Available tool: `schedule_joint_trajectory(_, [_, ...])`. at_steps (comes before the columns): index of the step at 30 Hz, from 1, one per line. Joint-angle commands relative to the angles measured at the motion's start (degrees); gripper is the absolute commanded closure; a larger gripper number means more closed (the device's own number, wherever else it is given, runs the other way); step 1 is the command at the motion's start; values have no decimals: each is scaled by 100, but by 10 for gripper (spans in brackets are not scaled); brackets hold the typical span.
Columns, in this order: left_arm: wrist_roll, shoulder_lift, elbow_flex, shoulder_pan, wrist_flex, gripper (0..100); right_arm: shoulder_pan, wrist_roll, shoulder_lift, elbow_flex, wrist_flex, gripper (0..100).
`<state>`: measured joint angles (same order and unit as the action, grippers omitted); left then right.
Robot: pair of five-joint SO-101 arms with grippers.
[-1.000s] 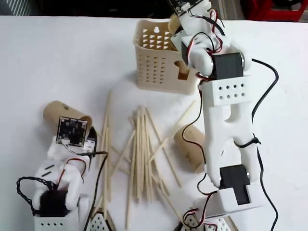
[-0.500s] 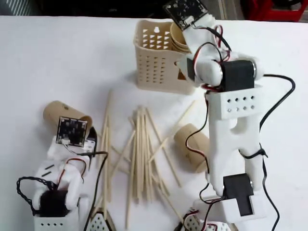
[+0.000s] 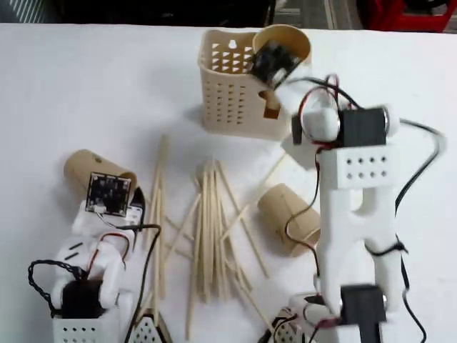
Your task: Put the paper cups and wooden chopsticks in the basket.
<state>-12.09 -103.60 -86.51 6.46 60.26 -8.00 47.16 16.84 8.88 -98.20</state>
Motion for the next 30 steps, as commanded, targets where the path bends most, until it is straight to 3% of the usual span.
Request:
schedule_joint_trajectory(1, [9,-48,53,48,-158,846,251,686,866,-870,-22,765])
schedule_joint_trajectory(11, [9,-48,44,48,-167,846,1121,3103,2404,-3596,180,765])
schedule_joint_trajectory(19, [9,-48,35,48,-176,846,1508,4299,2774,-5073,725,765])
schedule_joint_trajectory(24, [9,-48,9,48,-185,846,1297,4176,2730,-5662,1402,765])
schedule_joint_trajectory(30, [9,-48,9,48,-185,846,892,2963,2774,-6066,2229,763])
